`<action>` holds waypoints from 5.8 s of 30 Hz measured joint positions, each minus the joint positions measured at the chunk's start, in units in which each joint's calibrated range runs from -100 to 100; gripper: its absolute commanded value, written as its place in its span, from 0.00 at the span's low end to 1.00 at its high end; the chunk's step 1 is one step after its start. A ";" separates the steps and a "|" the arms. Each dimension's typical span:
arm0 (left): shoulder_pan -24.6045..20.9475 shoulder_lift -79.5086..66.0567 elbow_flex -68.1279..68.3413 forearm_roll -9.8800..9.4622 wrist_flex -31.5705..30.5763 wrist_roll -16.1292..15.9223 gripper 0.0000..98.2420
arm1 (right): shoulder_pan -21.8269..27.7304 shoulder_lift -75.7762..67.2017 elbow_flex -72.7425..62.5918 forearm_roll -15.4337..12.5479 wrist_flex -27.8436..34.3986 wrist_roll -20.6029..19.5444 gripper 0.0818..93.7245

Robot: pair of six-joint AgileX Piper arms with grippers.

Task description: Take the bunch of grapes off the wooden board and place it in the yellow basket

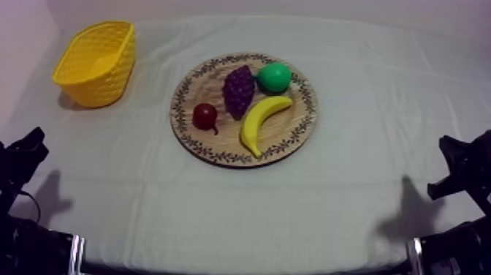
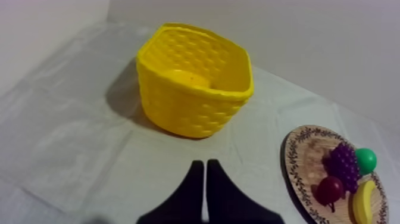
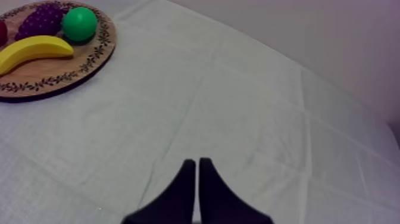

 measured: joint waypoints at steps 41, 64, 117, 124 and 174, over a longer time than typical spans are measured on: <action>12.29 56.77 -43.96 5.73 20.17 4.61 0.00 | -0.04 0.00 0.00 0.00 0.00 0.00 0.00; 25.69 94.93 -84.54 2.94 39.05 9.31 0.00 | -0.04 0.00 0.00 0.00 0.00 0.00 0.00; 29.48 139.22 -121.46 1.47 51.29 11.21 0.84 | -0.04 0.00 0.00 0.00 0.00 0.00 0.00; 28.99 145.45 -126.29 1.54 52.83 10.98 0.84 | -0.04 0.00 0.00 0.00 0.00 0.00 0.00; 28.29 132.04 -124.20 0.73 56.87 5.60 0.43 | -0.04 0.00 0.00 0.00 0.00 0.00 0.00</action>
